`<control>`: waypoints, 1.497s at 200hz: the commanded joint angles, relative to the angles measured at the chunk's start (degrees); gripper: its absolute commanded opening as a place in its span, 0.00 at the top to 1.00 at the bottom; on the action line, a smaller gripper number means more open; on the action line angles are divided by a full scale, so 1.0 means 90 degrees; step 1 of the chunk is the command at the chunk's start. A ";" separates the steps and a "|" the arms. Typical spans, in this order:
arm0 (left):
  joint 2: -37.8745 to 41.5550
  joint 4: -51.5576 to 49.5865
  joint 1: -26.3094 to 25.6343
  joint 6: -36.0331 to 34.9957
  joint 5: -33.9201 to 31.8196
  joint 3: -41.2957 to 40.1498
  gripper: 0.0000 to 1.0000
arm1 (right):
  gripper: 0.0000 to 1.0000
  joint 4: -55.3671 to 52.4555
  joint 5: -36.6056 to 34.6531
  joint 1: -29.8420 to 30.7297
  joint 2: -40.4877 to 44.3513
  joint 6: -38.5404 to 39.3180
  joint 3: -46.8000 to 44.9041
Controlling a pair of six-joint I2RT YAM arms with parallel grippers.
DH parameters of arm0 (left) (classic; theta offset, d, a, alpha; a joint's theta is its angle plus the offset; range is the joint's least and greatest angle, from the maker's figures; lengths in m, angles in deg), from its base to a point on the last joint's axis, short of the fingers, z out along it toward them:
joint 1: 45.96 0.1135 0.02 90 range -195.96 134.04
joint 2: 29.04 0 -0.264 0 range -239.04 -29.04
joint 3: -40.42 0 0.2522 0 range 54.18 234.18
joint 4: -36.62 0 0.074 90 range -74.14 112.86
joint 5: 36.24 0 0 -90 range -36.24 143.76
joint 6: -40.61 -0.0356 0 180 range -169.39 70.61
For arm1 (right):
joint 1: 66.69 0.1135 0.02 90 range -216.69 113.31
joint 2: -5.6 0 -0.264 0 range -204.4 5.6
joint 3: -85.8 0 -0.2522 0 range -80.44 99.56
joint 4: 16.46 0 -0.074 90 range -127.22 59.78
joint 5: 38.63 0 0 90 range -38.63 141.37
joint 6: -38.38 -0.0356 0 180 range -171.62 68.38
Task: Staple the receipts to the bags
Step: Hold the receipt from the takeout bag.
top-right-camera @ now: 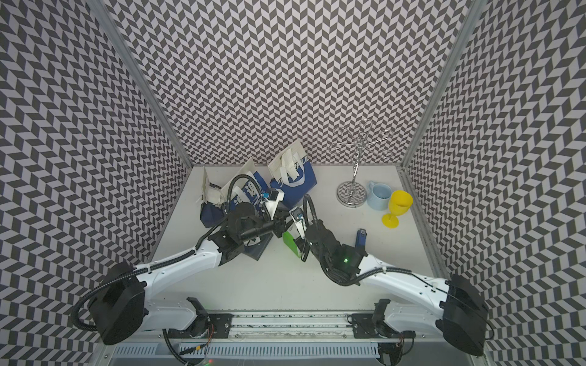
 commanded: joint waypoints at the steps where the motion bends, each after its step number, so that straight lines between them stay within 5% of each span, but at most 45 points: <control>1: -0.0085 -0.0112 0.0011 0.0034 -0.0082 0.0208 0.65 | 1.00 0.0453 -0.0275 0.0196 -0.0108 0.0327 -0.0088; 27: -0.0085 -0.0158 0.0009 -0.0015 -0.0097 0.0244 0.67 | 1.00 0.0467 -0.0749 0.0358 -0.0245 0.0508 -0.0078; 73: -0.0027 -0.0277 0.0013 -0.0091 -0.0091 0.0227 0.97 | 1.00 0.0657 -0.1620 0.0400 -0.0257 0.0500 -0.0077; 111: 0.0051 -0.0386 0.0014 -0.0180 -0.0083 0.0273 1.00 | 1.00 0.0828 -0.1829 0.0387 -0.0011 0.0431 -0.0243; 137: 0.0042 -0.0413 0.0017 -0.0207 -0.0093 0.0306 1.00 | 0.62 0.0527 -0.1641 0.0370 0.0373 0.0005 -0.0395; 162: -0.0005 -0.0497 0.0012 -0.0230 -0.0355 0.0335 1.00 | 0.46 0.0451 -0.1065 0.0108 0.1369 -0.0684 -0.0836; 203: -0.0079 -0.0897 0.0011 -0.0694 -0.0233 0.0553 1.00 | 0.40 0.0505 0.0972 -0.1310 0.2672 -0.1420 -0.1131; 257: -0.0131 -0.1595 0.0038 -0.1453 0.0744 0.0998 1.00 | 0.41 0.0051 0.3948 -0.2202 0.2144 -0.1308 -0.0481; 299: -0.0280 -0.1949 0.0133 -0.1634 0.1702 0.1211 1.00 | 0.45 0.0261 0.4389 -0.2306 0.1786 -0.1716 -0.0680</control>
